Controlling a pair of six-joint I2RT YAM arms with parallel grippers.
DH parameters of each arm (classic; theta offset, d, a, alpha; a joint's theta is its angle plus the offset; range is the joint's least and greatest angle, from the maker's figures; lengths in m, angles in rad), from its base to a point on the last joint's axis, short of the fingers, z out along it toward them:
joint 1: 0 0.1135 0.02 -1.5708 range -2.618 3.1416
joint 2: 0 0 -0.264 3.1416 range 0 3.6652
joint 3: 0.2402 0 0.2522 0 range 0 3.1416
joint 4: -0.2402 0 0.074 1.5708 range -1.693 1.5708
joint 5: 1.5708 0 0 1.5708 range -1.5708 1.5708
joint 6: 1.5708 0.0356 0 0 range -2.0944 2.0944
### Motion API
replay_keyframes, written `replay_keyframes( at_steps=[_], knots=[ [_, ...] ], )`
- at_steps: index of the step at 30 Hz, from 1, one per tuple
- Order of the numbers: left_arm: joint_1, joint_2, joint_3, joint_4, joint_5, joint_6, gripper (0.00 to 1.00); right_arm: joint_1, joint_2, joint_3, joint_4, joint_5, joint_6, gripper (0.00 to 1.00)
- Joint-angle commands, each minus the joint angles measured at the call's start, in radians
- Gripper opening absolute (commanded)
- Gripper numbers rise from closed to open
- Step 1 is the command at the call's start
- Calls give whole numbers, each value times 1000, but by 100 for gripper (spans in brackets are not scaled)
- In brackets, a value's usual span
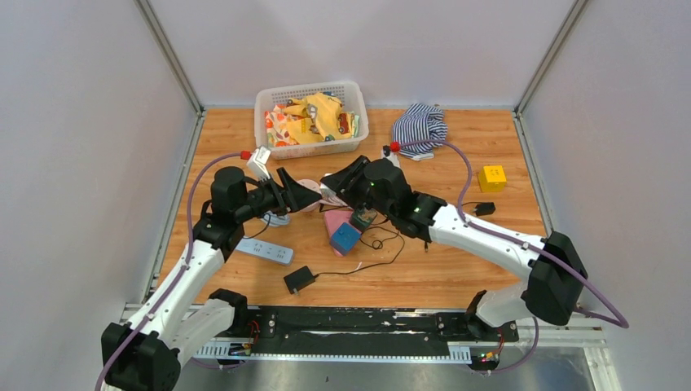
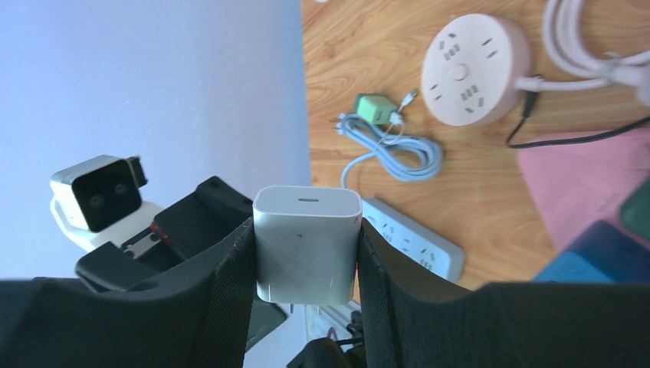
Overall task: Insert the plug
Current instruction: Pick up the plug from the center of the board.
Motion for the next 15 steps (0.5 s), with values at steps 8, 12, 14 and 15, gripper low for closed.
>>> replay_keyframes(
  at_steps=[8,12,14,15],
  knots=[
    [-12,-46,37,31,-82,-5,69,76,74,95,66,8,41,0],
    [-15,-47,45,35,-98,-12,66,84,96,108,110,-7,7,0],
    [-17,-46,51,40,-98,-30,63,89,107,117,117,-14,-6,0],
    [-18,-47,55,42,-100,-37,62,90,112,120,119,-20,-7,0]
  ],
)
